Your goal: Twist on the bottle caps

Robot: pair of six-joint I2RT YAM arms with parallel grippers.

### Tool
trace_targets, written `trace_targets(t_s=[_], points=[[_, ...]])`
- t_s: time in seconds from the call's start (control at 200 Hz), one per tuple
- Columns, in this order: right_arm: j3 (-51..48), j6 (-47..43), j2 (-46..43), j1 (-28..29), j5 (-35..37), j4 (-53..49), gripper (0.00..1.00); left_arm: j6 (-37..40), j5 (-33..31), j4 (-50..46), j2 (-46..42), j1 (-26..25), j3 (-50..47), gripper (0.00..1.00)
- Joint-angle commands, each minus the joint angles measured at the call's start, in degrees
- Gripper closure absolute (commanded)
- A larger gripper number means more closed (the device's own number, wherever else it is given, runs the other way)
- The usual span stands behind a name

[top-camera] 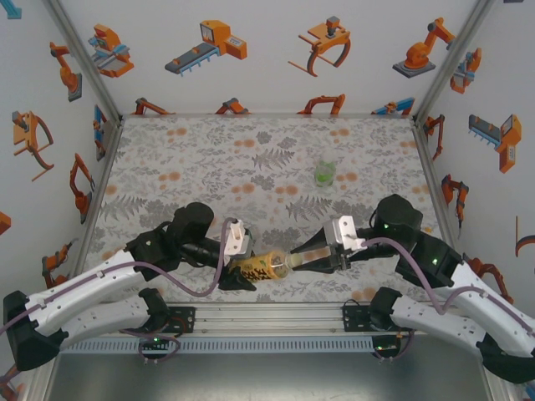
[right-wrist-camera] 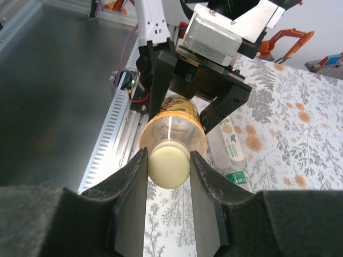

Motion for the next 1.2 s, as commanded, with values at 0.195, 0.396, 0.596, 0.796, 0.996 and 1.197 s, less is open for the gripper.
trace_targets(t_s=[0.195,0.396,0.596,0.796,0.996,1.197], points=[[-5.58,5.91,-1.95,0.7,0.76,10.17,1.0,0.49,2.48,11.68,-0.47,-0.07,1.13,1.0],[-5.6,6.93,-2.53,0.7,2.22,11.82,1.0,1.12,2.48,11.17,0.12,-0.07,1.31,1.0],[-4.17,8.29,-2.31,0.69,6.03,12.88,1.0,1.42,0.64,8.44,0.99,0.18,2.83,1.0],[-2.1,7.99,0.29,0.46,16.84,8.92,1.0,1.61,-2.83,5.47,1.54,3.51,5.43,1.0],[-2.47,11.35,4.35,-2.73,22.48,11.59,1.0,4.76,-1.96,0.93,3.05,8.93,9.34,1.0],[-3.13,17.42,7.52,-8.28,23.29,19.83,1.0,8.87,-2.07,-7.03,7.69,13.28,14.58,1.0]])
